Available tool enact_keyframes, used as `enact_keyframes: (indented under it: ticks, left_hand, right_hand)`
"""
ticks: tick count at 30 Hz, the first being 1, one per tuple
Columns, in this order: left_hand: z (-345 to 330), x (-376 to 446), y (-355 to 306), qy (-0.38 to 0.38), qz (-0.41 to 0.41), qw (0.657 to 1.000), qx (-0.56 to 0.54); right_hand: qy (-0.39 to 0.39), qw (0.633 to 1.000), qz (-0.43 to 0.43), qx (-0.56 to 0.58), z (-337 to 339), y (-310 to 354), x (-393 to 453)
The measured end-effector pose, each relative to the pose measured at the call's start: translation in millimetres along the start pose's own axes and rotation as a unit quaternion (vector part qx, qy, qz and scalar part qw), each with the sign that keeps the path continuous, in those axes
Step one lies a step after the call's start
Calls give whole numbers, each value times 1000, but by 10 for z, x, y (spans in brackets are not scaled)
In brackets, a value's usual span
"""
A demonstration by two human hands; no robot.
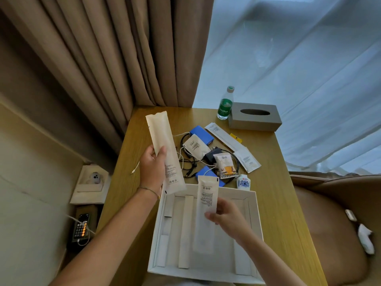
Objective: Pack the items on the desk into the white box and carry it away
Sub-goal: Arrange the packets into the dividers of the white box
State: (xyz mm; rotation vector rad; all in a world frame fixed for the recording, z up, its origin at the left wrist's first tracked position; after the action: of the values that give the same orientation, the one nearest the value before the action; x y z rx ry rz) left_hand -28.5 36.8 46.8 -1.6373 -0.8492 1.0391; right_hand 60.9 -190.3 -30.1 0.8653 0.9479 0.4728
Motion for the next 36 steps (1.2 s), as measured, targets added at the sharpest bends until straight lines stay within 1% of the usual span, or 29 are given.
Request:
enact_keyframes:
  ticks: [7,10,17,21,30,36]
  left_hand:
    - [217,-227,81,3,38,999,-21]
    - [304,-297,128,0,54,998,-26]
    - [433,-413,234,9,71,997,-8]
    - [471,-496,296,25,90,996,13]
    - [404,-597,326,47,115,992,13]
    - [322,-660,319,69,124,990,14]
  right_hand:
    - [8,997,-66,-48,-294,-439,106]
    - [23,993,-90,-68,-416,-592,137]
    - [7,988,-146,-52,-501,-773,247]
    - [-3,985,-152,-84,-506,-796,309]
    - [-31,970,-183,-156,-494,-997,316]
    - [-10,967,-127,-221,-545,-920,372]
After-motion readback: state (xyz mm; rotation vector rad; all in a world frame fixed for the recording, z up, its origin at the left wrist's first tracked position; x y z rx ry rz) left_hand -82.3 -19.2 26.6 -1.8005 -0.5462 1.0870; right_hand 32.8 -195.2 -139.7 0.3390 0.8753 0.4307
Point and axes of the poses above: each hand's wrist, its own x-axis towards the middle knuckle, its own z-axis out of the back of the hand, y = z × x, the point moved 4 cm from there along x, towards the middle knuckle, and after that the axes turned 10 degrees about -x, right-handed, at the moved point
